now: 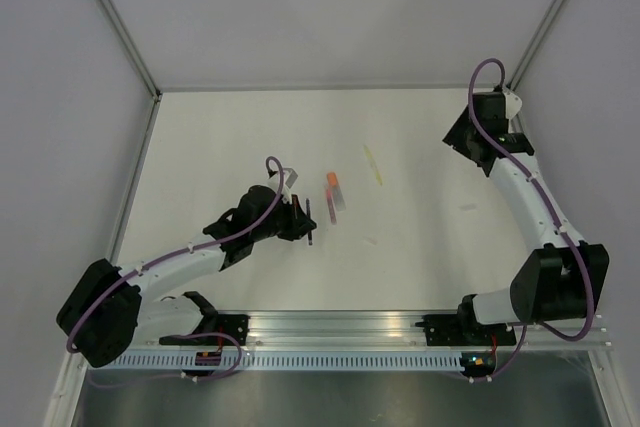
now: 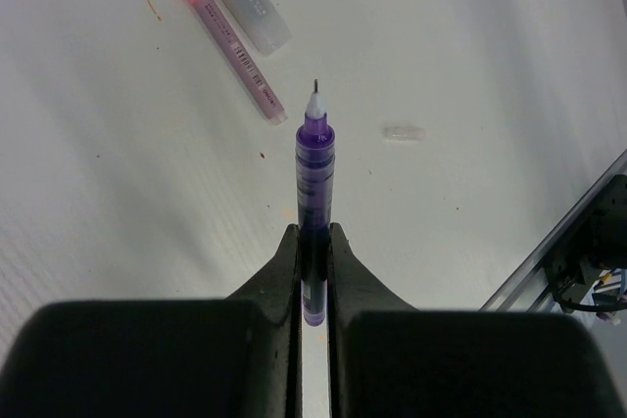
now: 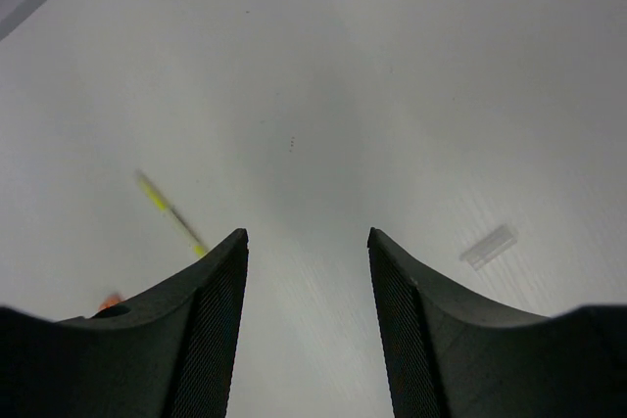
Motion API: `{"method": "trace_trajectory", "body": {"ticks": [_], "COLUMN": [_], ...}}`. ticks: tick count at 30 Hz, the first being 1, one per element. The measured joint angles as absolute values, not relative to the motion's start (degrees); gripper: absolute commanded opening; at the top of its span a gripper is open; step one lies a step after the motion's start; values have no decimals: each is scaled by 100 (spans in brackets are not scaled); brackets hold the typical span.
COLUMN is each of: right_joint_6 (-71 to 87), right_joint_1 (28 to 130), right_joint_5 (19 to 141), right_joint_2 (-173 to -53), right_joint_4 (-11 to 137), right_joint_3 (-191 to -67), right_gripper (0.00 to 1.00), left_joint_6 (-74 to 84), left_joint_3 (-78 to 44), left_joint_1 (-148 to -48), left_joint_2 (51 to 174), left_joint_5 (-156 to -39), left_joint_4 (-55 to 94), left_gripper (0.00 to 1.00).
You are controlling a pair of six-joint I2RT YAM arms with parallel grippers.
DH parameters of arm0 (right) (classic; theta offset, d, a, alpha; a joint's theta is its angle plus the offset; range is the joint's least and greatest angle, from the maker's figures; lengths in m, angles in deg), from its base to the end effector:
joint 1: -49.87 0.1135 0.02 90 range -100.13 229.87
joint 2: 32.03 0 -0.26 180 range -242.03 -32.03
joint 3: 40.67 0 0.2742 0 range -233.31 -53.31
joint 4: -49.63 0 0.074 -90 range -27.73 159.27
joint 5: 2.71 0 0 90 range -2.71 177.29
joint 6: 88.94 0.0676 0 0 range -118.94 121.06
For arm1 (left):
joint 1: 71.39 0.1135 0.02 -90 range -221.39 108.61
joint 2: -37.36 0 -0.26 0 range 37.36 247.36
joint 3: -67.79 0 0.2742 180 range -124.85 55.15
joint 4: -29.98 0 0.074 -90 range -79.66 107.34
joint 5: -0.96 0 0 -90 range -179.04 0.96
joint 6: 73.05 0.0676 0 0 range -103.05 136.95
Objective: Insert the pens into the pen caps
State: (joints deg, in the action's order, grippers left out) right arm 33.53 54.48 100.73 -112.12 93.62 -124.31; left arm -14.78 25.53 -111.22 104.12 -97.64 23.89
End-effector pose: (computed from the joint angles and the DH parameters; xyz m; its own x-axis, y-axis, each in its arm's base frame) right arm 0.3554 0.0129 0.2960 -0.4928 0.4841 -0.7230 0.4299 0.8579 0.2814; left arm 0.2148 -0.1923 0.1670 -0.7174 -0.0787 -0.6921 0.4172 0.7471 -0.5174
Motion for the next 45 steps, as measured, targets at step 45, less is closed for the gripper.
{"method": "trace_trajectory", "body": {"ticks": [45], "right_joint_6": [5676], "right_joint_1": [4086], "right_joint_5": [10363], "right_joint_2": [-12677], "right_joint_4": [9325], "right_joint_3": [-10768], "right_gripper": [47], "left_joint_6": [-1476], "left_joint_3": [2550], "left_joint_1": [-11122], "left_joint_2": [10659], "left_joint_5": [-10144], "left_joint_4": [2483], "left_gripper": [2]}}
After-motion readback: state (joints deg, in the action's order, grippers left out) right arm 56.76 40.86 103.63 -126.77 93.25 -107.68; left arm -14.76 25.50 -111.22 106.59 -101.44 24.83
